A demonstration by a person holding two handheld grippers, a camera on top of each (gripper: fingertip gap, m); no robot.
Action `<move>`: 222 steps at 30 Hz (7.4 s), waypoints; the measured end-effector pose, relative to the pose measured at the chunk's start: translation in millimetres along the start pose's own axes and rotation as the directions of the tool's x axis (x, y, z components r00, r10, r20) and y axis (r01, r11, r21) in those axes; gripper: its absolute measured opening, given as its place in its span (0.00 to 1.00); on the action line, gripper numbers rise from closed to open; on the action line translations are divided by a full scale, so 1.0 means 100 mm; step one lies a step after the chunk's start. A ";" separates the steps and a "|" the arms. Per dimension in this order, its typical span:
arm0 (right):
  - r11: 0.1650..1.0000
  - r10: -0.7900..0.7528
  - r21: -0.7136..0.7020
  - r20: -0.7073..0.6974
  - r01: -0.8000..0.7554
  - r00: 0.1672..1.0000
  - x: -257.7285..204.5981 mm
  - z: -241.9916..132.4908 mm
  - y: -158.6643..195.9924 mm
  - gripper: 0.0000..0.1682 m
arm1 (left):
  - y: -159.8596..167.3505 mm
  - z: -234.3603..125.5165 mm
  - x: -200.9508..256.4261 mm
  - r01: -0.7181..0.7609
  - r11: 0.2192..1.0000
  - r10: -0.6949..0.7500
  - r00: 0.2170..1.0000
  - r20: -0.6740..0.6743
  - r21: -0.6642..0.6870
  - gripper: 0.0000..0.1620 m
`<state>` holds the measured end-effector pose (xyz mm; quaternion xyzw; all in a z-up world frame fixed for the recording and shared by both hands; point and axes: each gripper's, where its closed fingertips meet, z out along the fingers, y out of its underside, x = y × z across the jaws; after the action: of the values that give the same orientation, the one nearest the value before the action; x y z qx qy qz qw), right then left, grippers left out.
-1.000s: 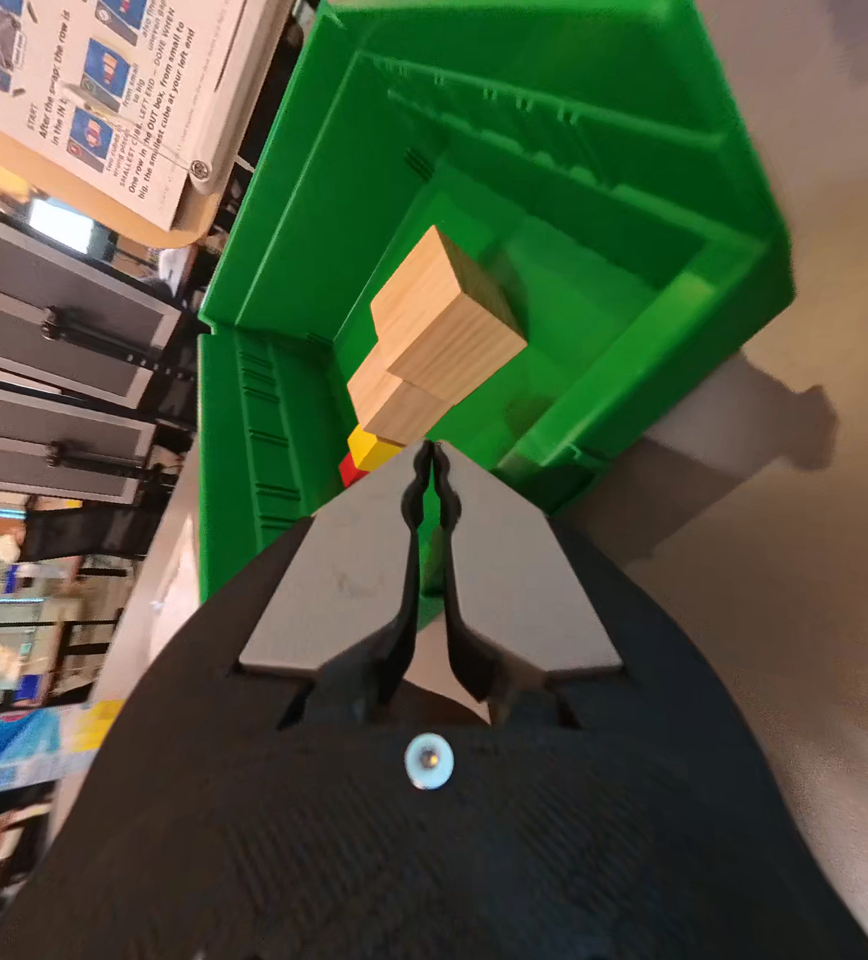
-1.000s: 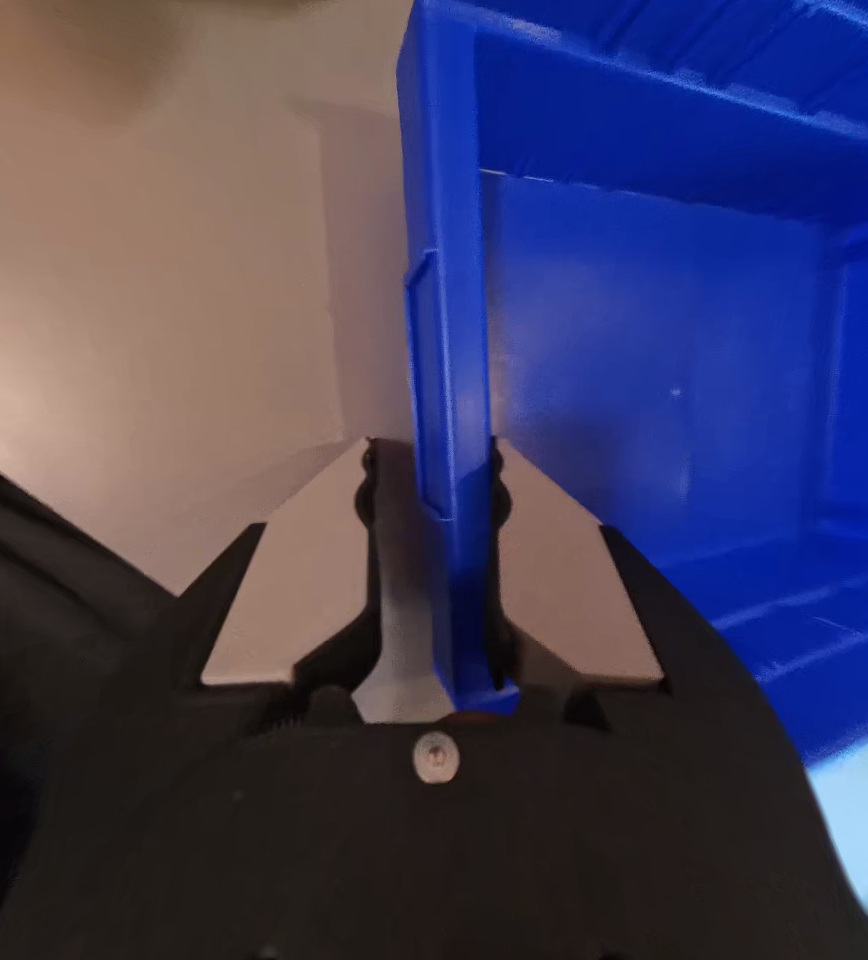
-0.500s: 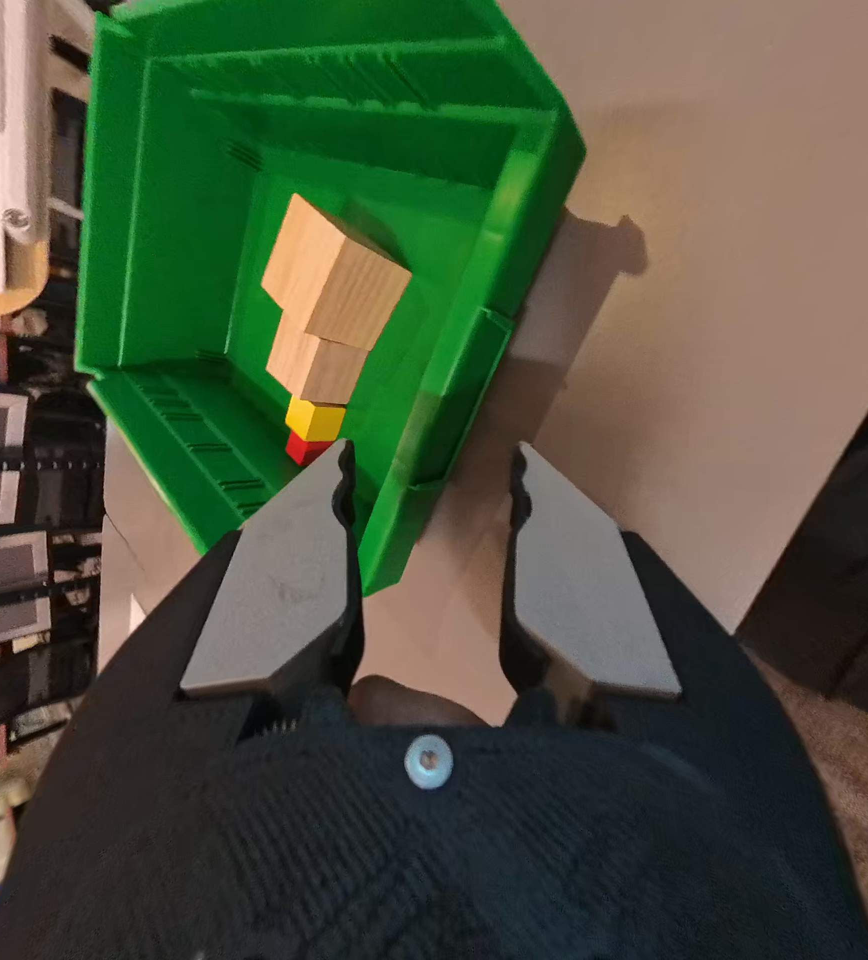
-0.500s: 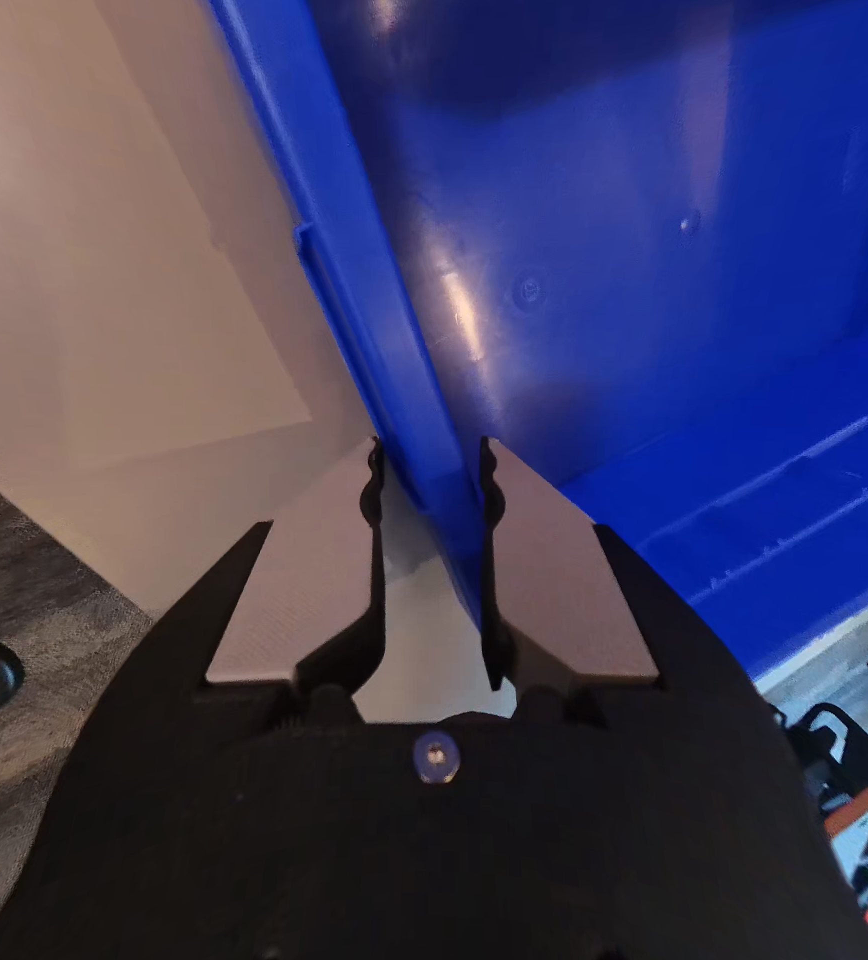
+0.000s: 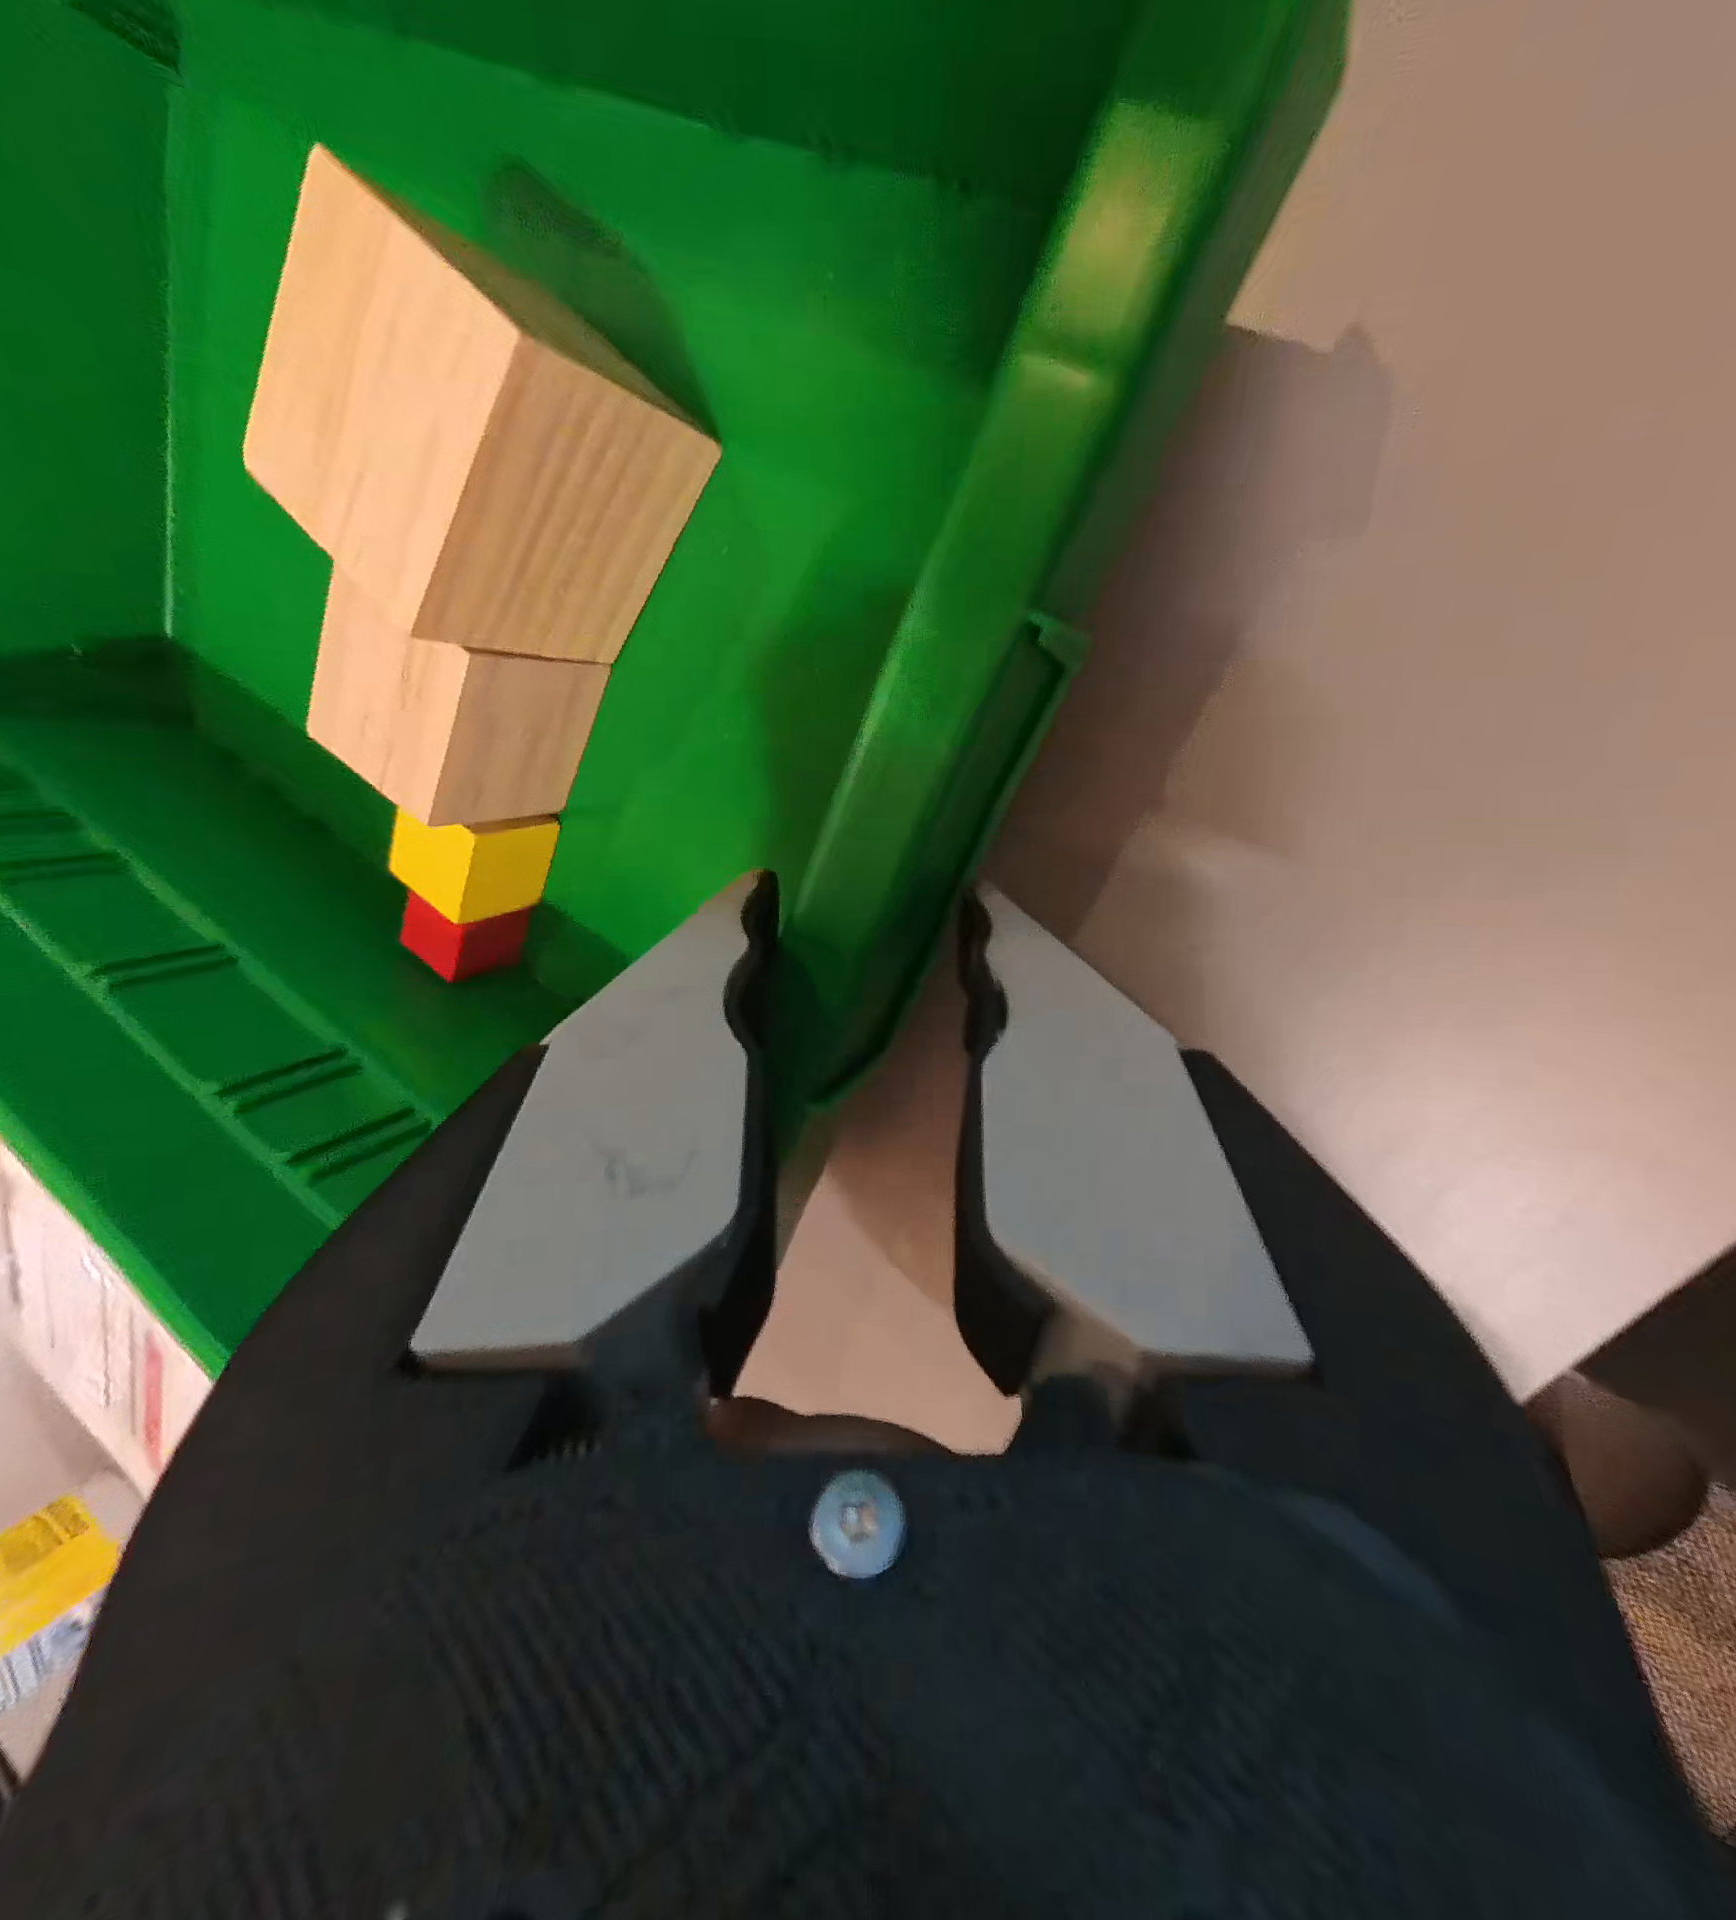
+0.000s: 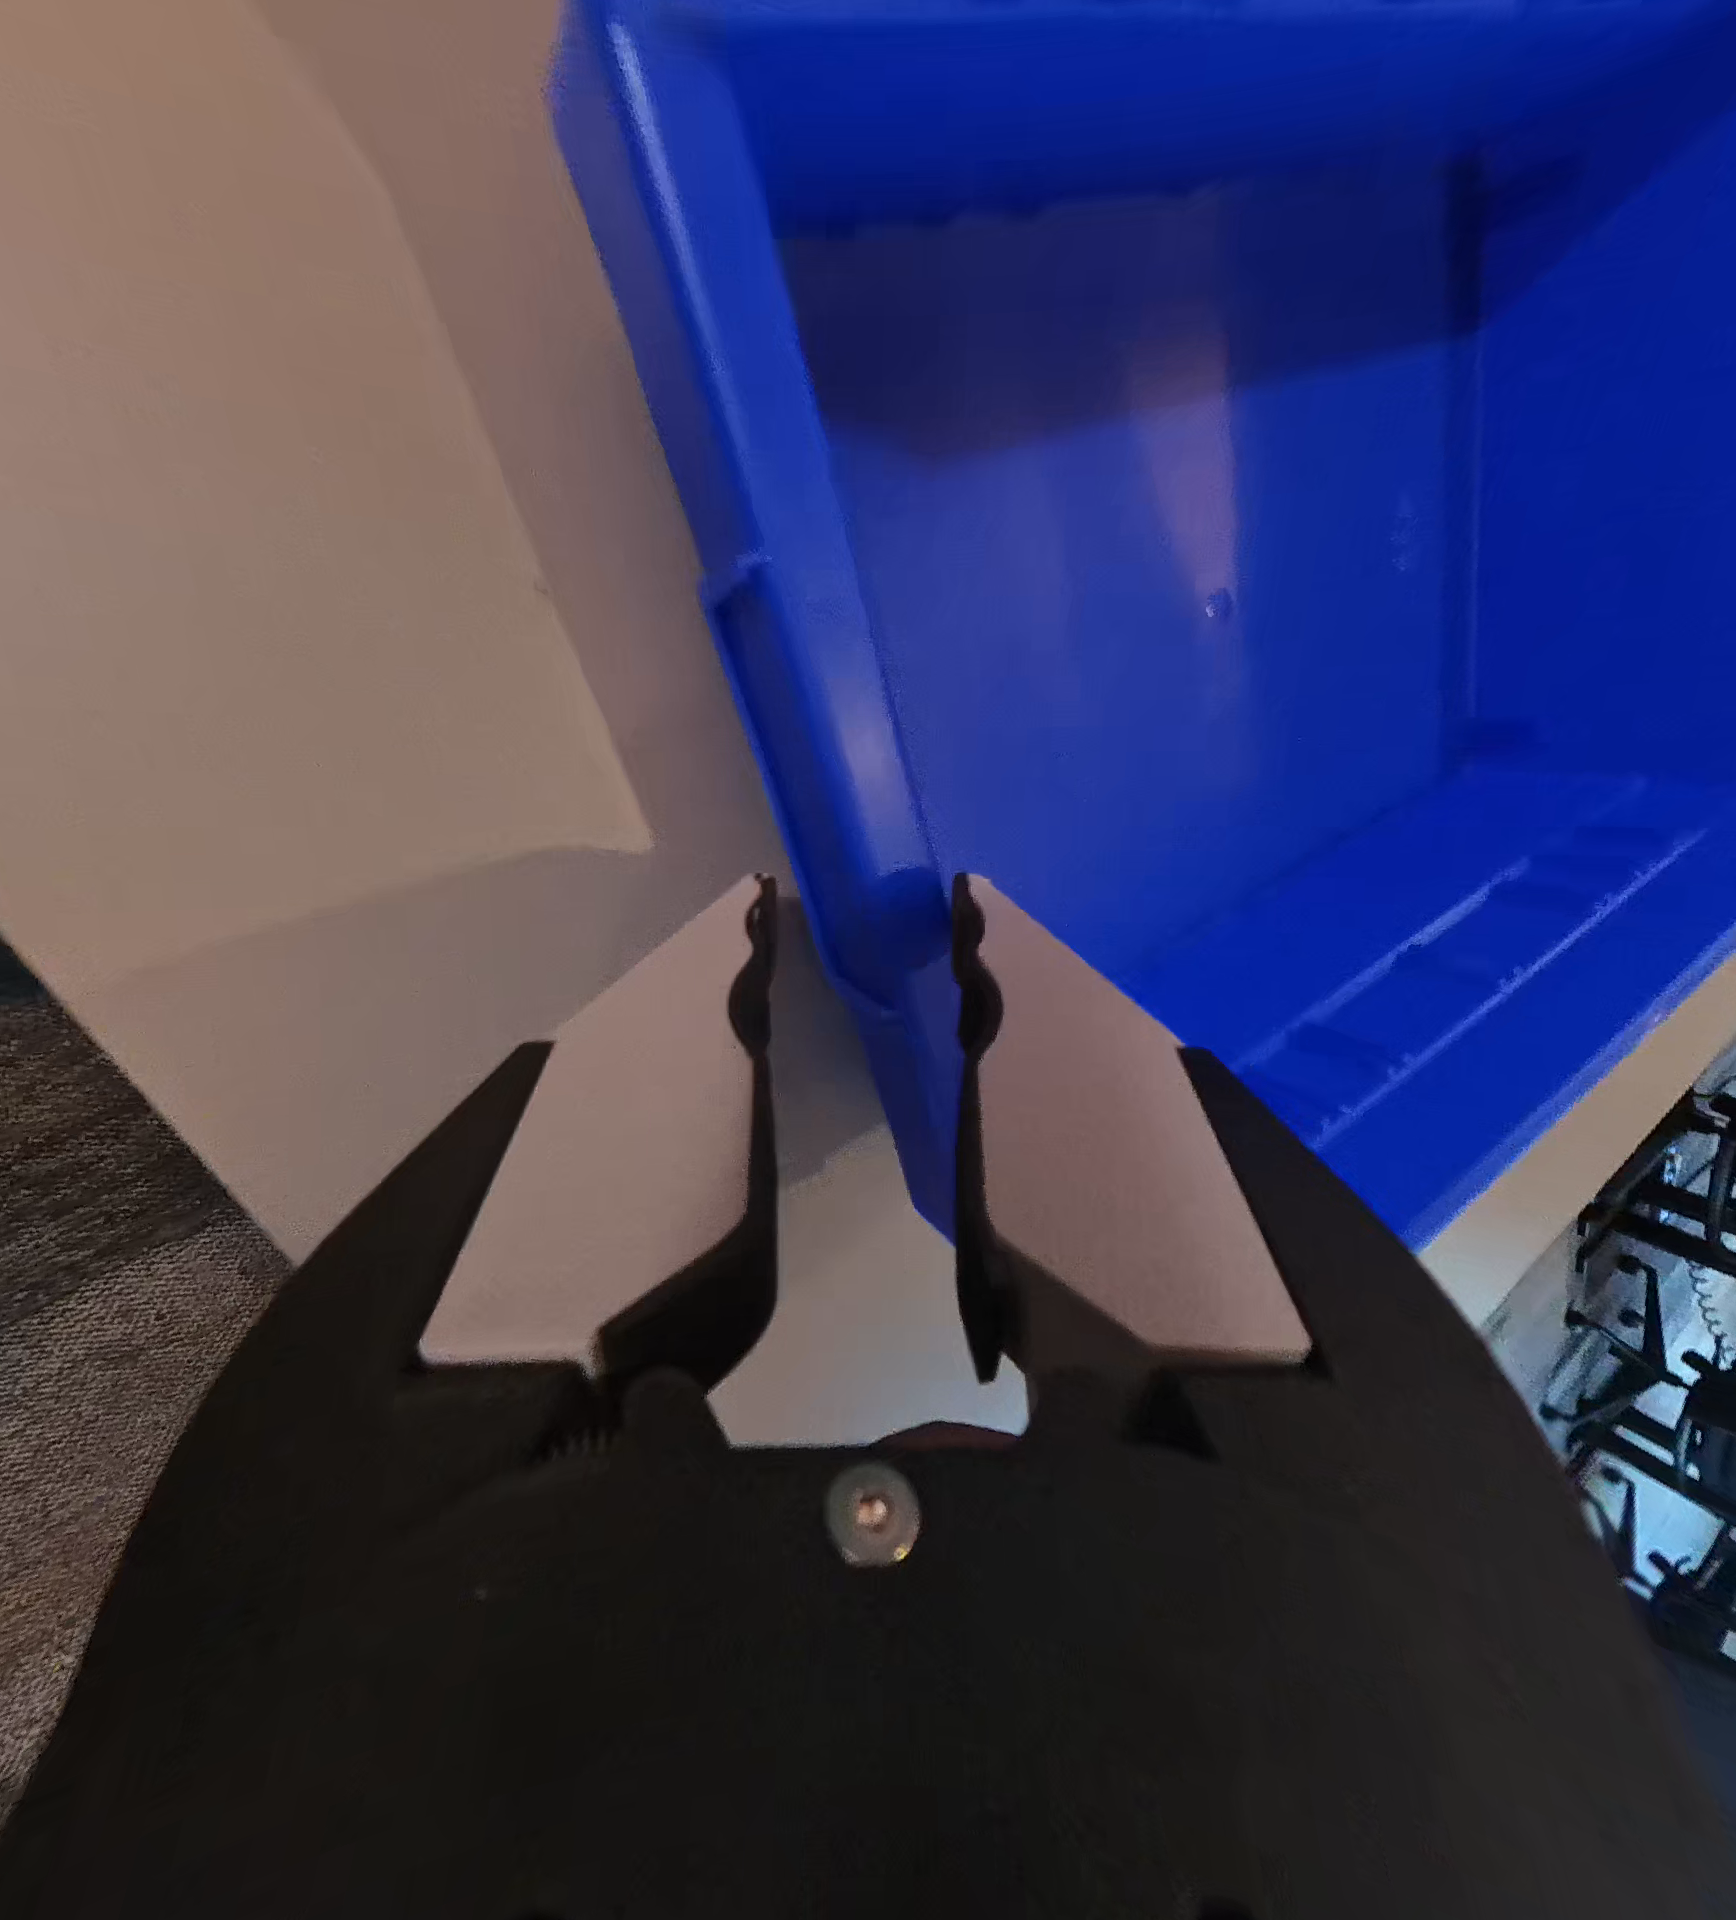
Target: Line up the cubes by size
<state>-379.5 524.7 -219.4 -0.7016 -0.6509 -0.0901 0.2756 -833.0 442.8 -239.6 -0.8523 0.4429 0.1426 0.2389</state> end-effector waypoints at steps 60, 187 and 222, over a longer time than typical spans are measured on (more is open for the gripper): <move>0.609 0.335 0.586 0.420 -0.534 0.843 0.34 0.71 -3.09 0.26 | 0.60 0.76 -1.73 0.317 0.912 -0.223 0.917 0.332 -0.261 0.00; 0.657 0.356 0.618 0.250 -0.431 0.900 0.46 0.84 -3.30 0.39 | 0.02 -0.29 -0.79 0.541 0.712 -0.644 0.758 0.107 0.448 0.32; 0.632 0.302 0.638 0.319 -0.439 0.898 0.36 0.73 -3.38 0.40 | -0.16 0.93 -1.76 0.159 0.982 -0.170 0.979 -0.113 -0.100 0.43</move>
<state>-717.2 593.5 -171.7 -0.6695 -0.4993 0.2846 0.4706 -922.6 621.3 -233.2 -0.9031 0.3775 0.0903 0.1837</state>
